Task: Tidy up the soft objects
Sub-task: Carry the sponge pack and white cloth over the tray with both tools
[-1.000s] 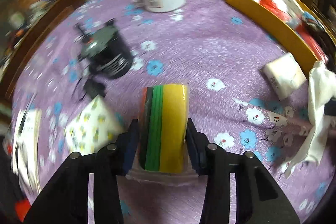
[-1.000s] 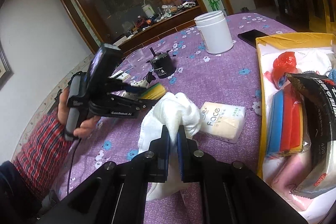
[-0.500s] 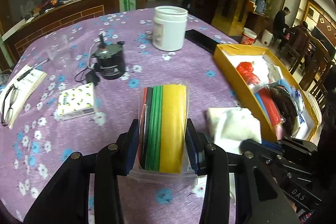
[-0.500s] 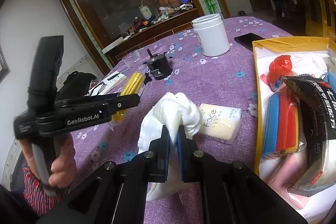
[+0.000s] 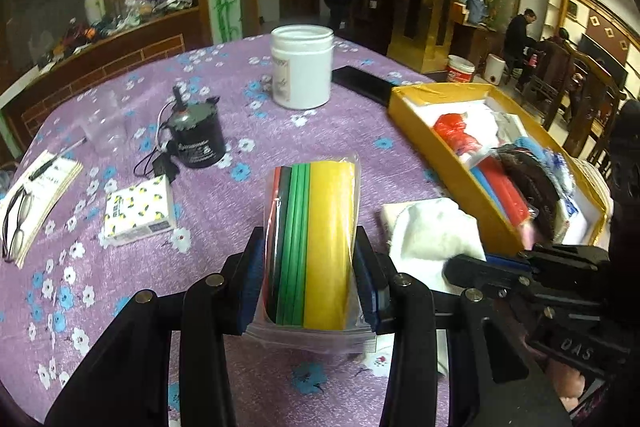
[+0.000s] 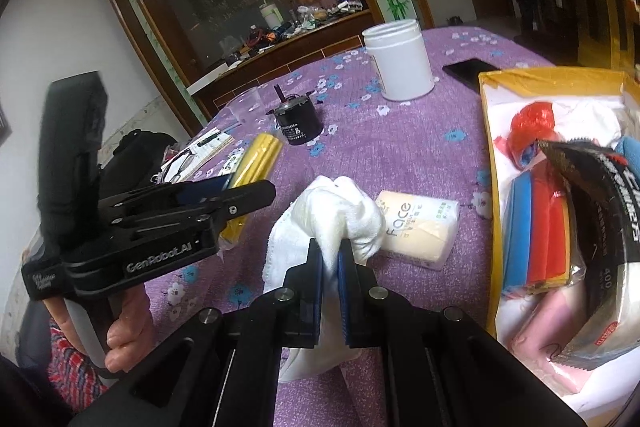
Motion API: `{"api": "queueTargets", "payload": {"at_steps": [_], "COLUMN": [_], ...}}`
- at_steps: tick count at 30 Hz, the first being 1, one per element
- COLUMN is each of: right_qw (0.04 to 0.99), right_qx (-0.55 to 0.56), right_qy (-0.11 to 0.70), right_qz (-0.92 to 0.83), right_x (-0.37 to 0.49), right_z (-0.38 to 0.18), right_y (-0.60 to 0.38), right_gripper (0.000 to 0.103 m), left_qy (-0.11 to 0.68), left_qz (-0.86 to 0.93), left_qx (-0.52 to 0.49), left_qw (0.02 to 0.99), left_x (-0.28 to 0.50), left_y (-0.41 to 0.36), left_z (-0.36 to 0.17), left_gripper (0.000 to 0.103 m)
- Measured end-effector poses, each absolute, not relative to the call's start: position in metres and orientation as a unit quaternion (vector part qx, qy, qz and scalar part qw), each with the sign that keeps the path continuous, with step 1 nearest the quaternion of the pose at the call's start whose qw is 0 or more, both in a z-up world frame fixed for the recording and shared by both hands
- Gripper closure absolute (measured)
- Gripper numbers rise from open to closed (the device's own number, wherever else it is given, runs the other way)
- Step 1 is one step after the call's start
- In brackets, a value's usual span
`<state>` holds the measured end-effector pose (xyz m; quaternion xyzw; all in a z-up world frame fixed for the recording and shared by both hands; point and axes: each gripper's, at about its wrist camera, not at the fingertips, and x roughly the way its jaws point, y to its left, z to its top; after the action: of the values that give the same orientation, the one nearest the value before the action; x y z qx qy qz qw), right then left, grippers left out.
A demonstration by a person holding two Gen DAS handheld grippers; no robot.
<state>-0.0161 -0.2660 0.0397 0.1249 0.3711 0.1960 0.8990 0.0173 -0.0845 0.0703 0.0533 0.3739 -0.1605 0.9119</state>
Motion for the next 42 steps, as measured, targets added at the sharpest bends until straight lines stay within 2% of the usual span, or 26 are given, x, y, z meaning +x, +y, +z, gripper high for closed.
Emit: {"api": "queueTargets", "payload": {"at_steps": [14, 27, 34, 42], "right_qw": [0.918, 0.933, 0.935, 0.912], "right_qx": [0.188, 0.213, 0.193, 0.190], "right_qy": [0.314, 0.277, 0.297, 0.362], "right_qz": [0.149, 0.083, 0.025, -0.016], "right_x": [-0.036, -0.053, -0.038, 0.011], "right_z": [0.090, 0.116, 0.129, 0.107], "right_y": [-0.338, -0.418, -0.459, -0.497], "right_gripper": [0.095, 0.095, 0.095, 0.095], "left_qy": [0.371, 0.381, 0.408, 0.436], "left_qz": [-0.196, -0.262, -0.273, -0.266], "left_qx": [0.055, 0.082, 0.080, 0.079], "left_qw": [0.906, 0.883, 0.868, 0.856], "left_x": [0.007, 0.018, 0.049, 0.081], "left_y": [-0.105, -0.210, -0.267, -0.306], "left_z": [0.090, 0.109, 0.092, 0.072], "left_gripper": [0.064, 0.064, 0.064, 0.064]}}
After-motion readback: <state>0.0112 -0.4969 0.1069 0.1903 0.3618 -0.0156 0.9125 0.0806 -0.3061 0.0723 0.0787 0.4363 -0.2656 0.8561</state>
